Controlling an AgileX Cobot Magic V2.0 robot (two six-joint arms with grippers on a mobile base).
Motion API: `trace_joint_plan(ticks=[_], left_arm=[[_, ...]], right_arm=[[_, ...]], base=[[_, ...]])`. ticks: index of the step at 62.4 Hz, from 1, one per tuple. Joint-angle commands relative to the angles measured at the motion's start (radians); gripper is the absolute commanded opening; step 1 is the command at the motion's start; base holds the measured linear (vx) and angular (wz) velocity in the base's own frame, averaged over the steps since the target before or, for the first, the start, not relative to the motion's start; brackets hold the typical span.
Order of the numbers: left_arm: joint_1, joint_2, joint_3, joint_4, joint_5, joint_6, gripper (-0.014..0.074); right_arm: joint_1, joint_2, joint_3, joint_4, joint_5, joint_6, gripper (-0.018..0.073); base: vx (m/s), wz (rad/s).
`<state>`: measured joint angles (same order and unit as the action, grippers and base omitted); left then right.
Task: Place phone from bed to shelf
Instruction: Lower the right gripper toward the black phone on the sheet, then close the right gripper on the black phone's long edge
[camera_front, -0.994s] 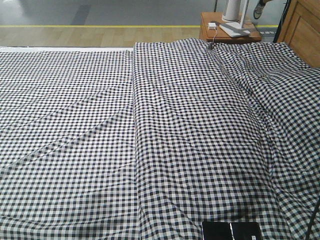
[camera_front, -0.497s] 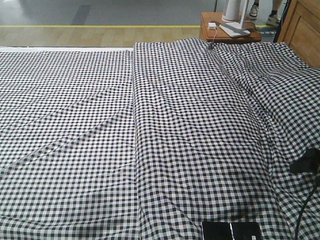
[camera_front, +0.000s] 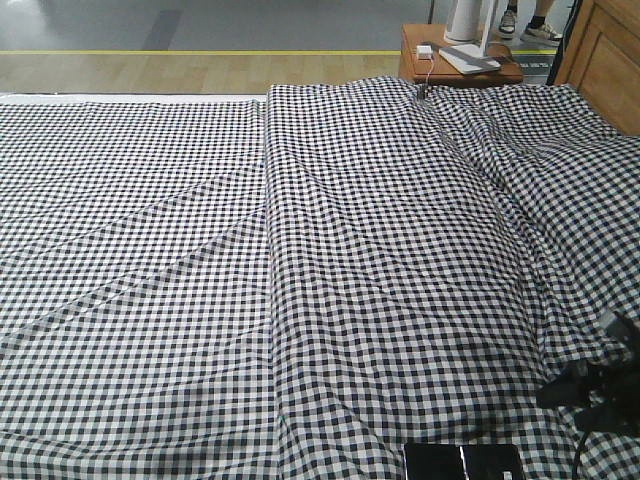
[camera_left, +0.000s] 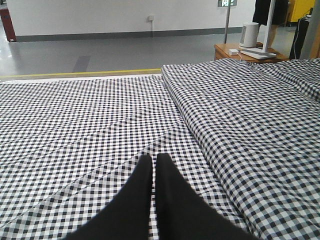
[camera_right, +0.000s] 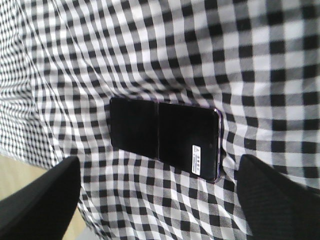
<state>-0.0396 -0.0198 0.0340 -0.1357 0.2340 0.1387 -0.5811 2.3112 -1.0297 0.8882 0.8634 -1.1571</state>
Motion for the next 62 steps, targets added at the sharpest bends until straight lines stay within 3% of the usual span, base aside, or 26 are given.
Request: trace_joint_plan(ticks=[1,17,51,62], left_arm=[[0.001,-0.006,0.002,-0.01,-0.073,-0.004,0.0001],[0.001,-0.006,0.002,-0.01,-0.073,-0.004,0.0001],[0.001,-0.006,0.002,-0.01,-0.073,-0.004,0.0001],[0.001,-0.006,0.002,-0.01,-0.073,-0.004,0.0001]], right_arm=[[-0.007,-0.004,-0.029,0.021,0.052,-0.031,0.0592],[-0.007,0.134,-0.118,0.015,0.132,-0.032,0.0592],[-0.002,0.274,-0.151,0.017,0.124,-0.121,0.0592],[-0.002,0.322,-0.151,0.078,0.129,-0.165,0.0592]], base=[[0.0,0.0],[0.0,0.0],[0.0,0.0],[0.0,0.0]])
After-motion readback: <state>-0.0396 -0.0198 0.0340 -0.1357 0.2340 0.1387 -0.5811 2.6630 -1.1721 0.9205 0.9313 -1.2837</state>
